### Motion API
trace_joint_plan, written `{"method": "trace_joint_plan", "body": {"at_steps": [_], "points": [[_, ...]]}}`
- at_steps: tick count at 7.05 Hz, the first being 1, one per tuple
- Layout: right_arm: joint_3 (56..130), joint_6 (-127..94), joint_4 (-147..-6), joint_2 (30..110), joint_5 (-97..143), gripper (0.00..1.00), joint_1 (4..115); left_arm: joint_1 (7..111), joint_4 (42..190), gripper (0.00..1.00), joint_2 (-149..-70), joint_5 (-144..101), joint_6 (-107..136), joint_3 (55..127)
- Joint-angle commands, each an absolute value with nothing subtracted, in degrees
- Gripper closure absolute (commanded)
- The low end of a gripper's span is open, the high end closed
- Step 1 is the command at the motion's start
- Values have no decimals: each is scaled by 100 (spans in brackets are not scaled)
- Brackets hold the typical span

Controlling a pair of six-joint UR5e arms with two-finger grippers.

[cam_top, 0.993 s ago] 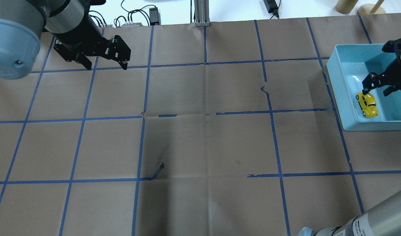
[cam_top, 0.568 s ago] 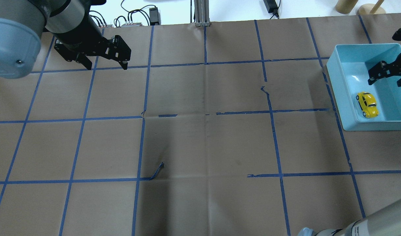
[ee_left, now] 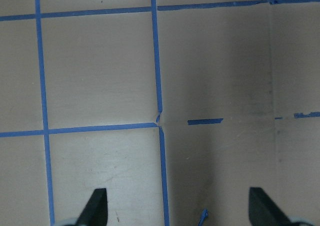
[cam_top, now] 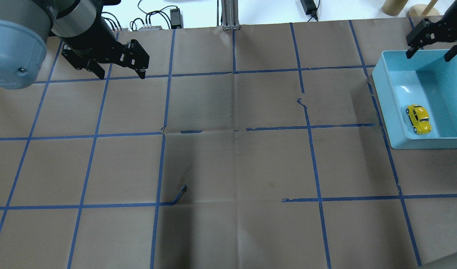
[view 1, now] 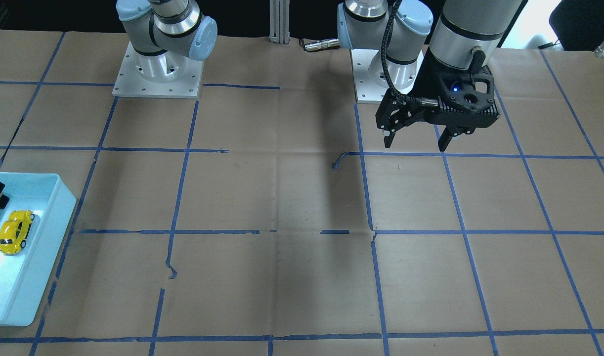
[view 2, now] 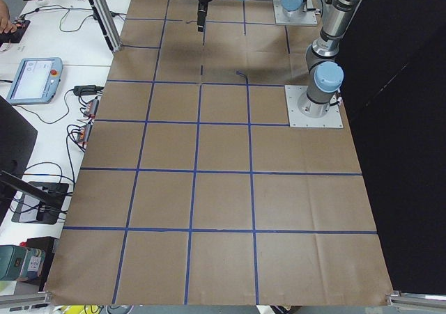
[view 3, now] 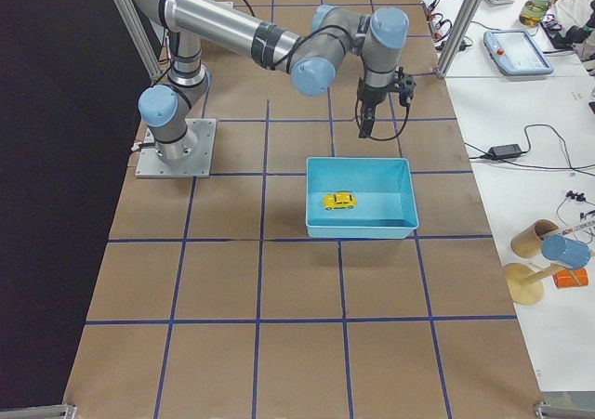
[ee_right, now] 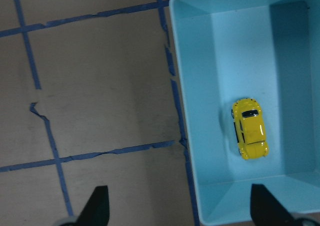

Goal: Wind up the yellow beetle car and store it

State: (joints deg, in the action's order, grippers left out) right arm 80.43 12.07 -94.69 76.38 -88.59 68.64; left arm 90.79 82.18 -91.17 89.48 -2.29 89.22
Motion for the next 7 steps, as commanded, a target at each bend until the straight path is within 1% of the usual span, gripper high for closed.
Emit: {"method": "trace_joint_plan", "body": {"at_steps": [1, 2, 4, 7], "points": [[8077, 607, -9193, 8303, -8885, 0, 7774, 9079, 8218, 1, -9088, 8947, -229, 8921], [8155, 84, -9185, 8497, -8886, 0, 8205, 9079, 8218, 1, -9097, 8939, -229, 8912], [8314, -246, -8923, 8543, -8842, 0, 8664, 9079, 8218, 1, -9035, 8939, -237, 8938], [8437, -501, -8903, 8561, -8859, 0, 8991, 9088, 8218, 1, -9061, 8938, -237, 8930]]}}
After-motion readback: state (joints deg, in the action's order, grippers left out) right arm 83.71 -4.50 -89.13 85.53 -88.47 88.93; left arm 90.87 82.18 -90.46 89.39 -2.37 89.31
